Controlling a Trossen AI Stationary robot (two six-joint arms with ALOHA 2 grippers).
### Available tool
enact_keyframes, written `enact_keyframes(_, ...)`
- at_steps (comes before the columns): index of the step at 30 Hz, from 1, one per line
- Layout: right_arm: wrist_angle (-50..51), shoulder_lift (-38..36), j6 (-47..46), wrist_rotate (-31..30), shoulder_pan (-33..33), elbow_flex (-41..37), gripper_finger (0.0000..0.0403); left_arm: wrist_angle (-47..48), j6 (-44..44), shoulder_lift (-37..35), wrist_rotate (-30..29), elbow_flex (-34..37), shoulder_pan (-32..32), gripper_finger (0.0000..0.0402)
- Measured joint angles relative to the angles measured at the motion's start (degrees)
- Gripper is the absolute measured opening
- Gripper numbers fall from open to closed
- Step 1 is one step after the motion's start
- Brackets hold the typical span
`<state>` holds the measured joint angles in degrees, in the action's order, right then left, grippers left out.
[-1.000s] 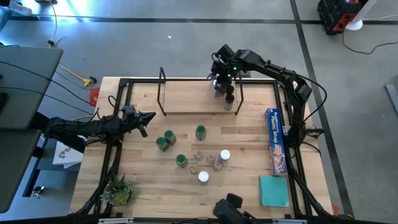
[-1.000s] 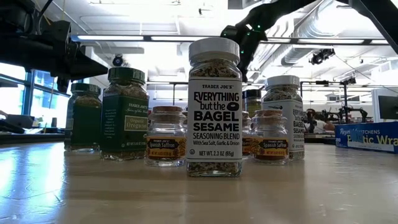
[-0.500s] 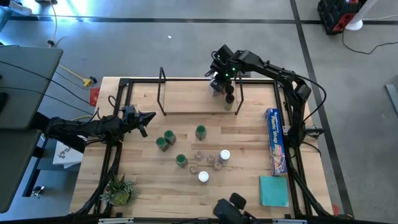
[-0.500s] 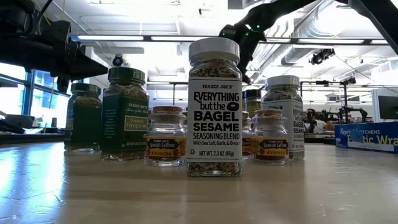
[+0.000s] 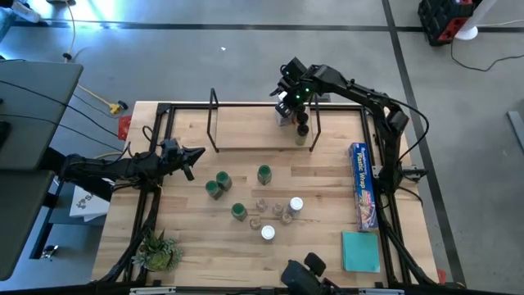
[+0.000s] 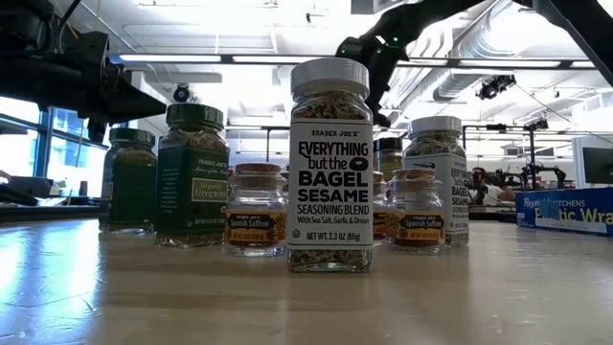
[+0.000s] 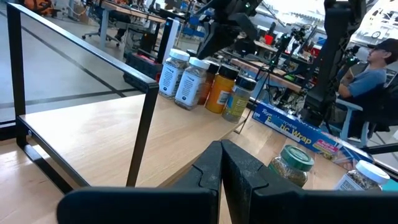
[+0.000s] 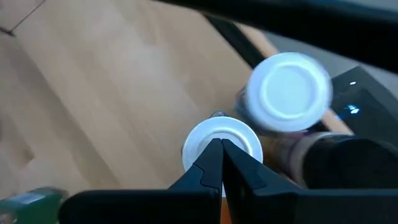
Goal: Shelf spices
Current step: Adjust the bottom white seasoning bottle on the shelf
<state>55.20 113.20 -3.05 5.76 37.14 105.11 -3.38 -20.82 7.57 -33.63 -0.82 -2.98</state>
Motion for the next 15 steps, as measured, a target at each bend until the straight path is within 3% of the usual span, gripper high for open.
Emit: enact_keyframes(15, 3.17, -0.04, 2.01, 0.68, 0.00, 6.21, 0.0000, 0.00, 0.00, -0.01, 0.00, 0.00, -0.01, 0.0005)
